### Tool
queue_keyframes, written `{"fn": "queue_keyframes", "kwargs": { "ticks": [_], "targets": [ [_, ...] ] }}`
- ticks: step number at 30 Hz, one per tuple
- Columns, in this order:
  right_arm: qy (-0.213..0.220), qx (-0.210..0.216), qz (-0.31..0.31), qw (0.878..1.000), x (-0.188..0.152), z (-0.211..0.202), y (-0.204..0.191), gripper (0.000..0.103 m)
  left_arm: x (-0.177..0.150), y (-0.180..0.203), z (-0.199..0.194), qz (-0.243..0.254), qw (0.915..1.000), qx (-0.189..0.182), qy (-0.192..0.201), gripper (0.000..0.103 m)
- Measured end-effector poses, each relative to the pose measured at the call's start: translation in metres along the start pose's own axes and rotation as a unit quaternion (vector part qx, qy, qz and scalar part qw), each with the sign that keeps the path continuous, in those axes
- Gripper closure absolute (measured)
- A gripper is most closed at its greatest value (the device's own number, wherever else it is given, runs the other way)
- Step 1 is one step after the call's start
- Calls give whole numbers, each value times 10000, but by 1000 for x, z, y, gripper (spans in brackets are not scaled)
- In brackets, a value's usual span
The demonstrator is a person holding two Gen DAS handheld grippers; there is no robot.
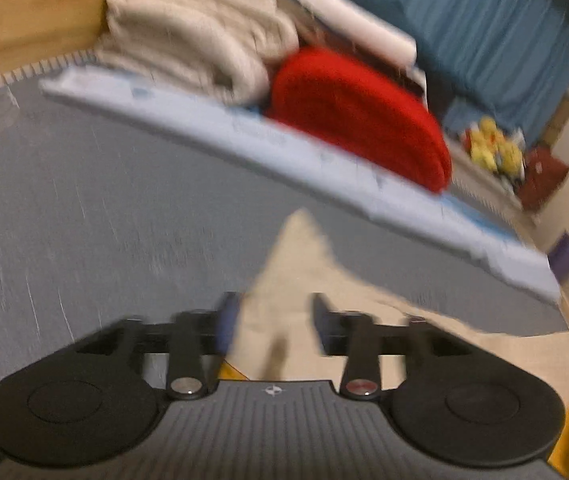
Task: Fold large clothes
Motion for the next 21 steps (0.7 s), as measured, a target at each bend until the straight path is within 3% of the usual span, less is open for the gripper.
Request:
{"fn": "queue_keyframes", "kwargs": {
  "ticks": [1, 5, 8, 11, 13, 15, 16, 17, 19, 21],
  "targets": [
    [-302, -32, -63, 9995, -8, 6, 2, 78, -6, -3, 1, 25, 9998, -6, -178, 50],
    [-1239, 17, -242, 9920, -39, 16, 18, 74, -26, -28, -2, -92, 9965, 18, -826, 50],
    [-1550, -3, -427, 9870, -54, 12, 29, 74, -48, -52, 6, -502, 9876, -110, -1483, 50],
    [-1737, 33, -616, 9829, -64, 11, 38, 73, -67, -63, 13, -491, 9800, -91, -1928, 50],
    [-1767, 10, -566, 9826, -71, 6, 38, 73, -76, -65, 15, -498, 9776, -116, -2041, 51],
    [-1808, 24, -474, 9824, -73, 6, 36, 74, -80, -64, 16, -534, 9762, -228, -2090, 58],
    [-1798, 24, -462, 9826, -72, 4, 35, 76, -81, -63, 16, -531, 9761, -288, -2085, 76],
    [-1779, 42, -441, 9830, -71, 3, 33, 90, -81, -61, 16, -519, 9763, -363, -2069, 96],
    [-1662, 66, -407, 9852, -67, 1, 32, 102, -73, -55, 10, -410, 9819, -408, -1805, 102],
    [-1201, 189, -247, 9923, -50, -11, 31, 103, -54, -45, -5, -371, 9891, -621, -1284, 102]
  ]
}}
Point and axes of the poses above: each gripper's, at about its wrist camera, not at the fingertips, and z roughly the way its jaws point, y to its right, x to its top, the point moved 7 cm from there along z, roughly the way its jaws point, and after that the axes turned 10 degrees about -x, right-handed, at the moved point
